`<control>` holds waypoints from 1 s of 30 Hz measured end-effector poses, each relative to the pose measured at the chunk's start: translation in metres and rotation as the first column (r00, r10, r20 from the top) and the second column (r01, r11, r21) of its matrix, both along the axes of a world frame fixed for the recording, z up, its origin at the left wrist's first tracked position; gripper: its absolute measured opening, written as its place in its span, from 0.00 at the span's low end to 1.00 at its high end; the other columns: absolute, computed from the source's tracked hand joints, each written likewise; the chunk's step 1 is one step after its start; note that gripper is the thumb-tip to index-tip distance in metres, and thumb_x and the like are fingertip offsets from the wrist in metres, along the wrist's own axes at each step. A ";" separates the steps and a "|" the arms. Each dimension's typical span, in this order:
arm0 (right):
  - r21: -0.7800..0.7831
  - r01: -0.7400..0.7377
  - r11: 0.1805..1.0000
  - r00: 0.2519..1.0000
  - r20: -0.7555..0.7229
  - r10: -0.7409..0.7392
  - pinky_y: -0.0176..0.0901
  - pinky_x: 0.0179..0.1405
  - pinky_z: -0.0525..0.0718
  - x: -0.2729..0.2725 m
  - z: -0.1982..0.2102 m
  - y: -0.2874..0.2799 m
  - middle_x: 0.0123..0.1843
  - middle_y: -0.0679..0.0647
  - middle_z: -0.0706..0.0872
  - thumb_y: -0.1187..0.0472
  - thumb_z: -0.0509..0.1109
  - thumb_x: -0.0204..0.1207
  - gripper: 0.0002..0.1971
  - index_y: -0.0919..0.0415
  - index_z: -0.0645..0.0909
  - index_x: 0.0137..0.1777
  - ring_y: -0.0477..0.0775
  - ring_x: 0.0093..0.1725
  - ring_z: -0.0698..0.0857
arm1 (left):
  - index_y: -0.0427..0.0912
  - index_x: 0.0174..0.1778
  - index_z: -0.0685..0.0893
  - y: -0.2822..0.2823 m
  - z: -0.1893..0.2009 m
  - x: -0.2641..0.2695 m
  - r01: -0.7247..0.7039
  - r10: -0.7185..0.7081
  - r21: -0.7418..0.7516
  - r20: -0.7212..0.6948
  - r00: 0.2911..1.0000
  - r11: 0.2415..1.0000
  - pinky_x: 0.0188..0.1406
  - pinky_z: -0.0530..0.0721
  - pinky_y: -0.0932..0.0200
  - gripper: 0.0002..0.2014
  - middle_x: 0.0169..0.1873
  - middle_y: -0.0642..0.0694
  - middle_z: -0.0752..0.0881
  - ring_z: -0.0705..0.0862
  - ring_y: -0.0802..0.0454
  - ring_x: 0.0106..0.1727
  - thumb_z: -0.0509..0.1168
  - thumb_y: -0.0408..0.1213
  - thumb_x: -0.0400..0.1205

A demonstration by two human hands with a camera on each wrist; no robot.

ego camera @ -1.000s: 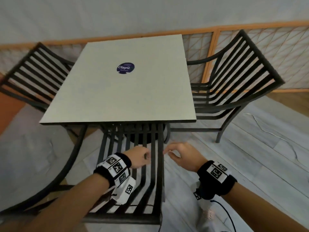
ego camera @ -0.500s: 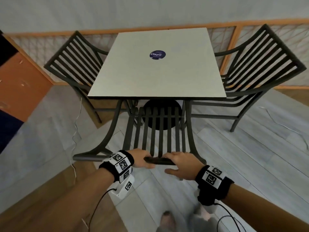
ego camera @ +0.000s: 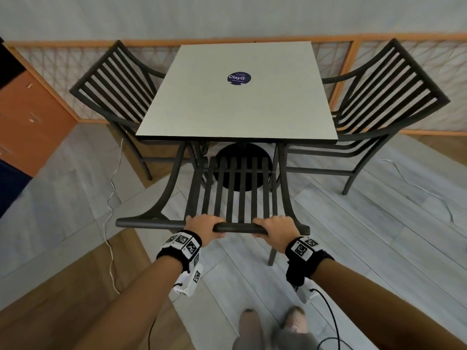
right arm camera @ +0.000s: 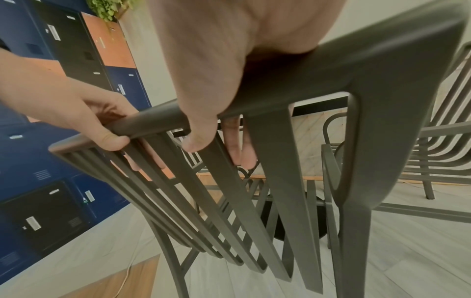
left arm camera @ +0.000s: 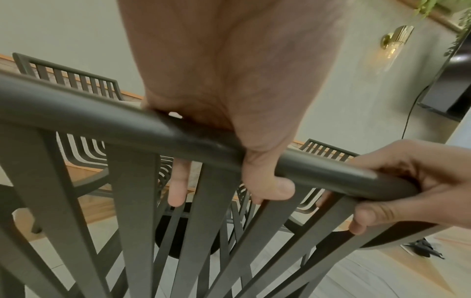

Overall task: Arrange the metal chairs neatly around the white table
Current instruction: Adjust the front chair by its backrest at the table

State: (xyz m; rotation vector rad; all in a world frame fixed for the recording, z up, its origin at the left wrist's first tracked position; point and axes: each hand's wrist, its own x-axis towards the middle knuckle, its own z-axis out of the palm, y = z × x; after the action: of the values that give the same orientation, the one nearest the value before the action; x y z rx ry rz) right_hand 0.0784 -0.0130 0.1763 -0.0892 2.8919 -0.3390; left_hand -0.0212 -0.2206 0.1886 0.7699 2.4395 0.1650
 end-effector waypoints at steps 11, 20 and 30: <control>0.008 0.096 0.995 0.995 -0.008 -0.096 0.43 0.36 0.72 0.022 -0.003 -0.024 0.43 0.52 0.88 0.50 0.60 0.81 0.12 0.45 0.77 0.62 0.56 0.41 0.85 | 0.62 0.55 0.82 -0.017 -0.009 0.023 0.004 -0.002 0.031 -0.059 0.998 0.999 0.75 0.41 0.21 0.10 0.47 0.58 0.86 0.74 0.49 0.71 0.65 0.51 0.79; -0.024 0.084 0.996 0.996 0.004 -0.084 0.42 0.36 0.72 0.006 0.003 -0.040 0.37 0.48 0.82 0.57 0.61 0.79 0.10 0.47 0.79 0.58 0.51 0.34 0.76 | 0.59 0.53 0.86 -0.025 -0.006 0.007 -0.042 0.044 0.027 -0.102 0.994 0.999 0.74 0.35 0.20 0.08 0.51 0.60 0.87 0.69 0.50 0.76 0.66 0.48 0.79; -0.041 0.071 0.997 0.997 0.012 -0.070 0.39 0.34 0.72 -0.003 0.005 -0.022 0.36 0.46 0.82 0.57 0.63 0.78 0.08 0.46 0.79 0.54 0.51 0.35 0.80 | 0.58 0.42 0.85 -0.011 -0.010 0.004 -0.085 0.088 0.025 -0.155 0.984 0.996 0.72 0.31 0.18 0.05 0.42 0.57 0.86 0.77 0.52 0.63 0.66 0.51 0.78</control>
State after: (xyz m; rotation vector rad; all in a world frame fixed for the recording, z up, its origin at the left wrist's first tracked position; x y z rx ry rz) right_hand 0.0757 -0.0348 0.1812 0.0077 2.8830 -0.4100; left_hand -0.0167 -0.2317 0.1789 0.7089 2.6250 0.1665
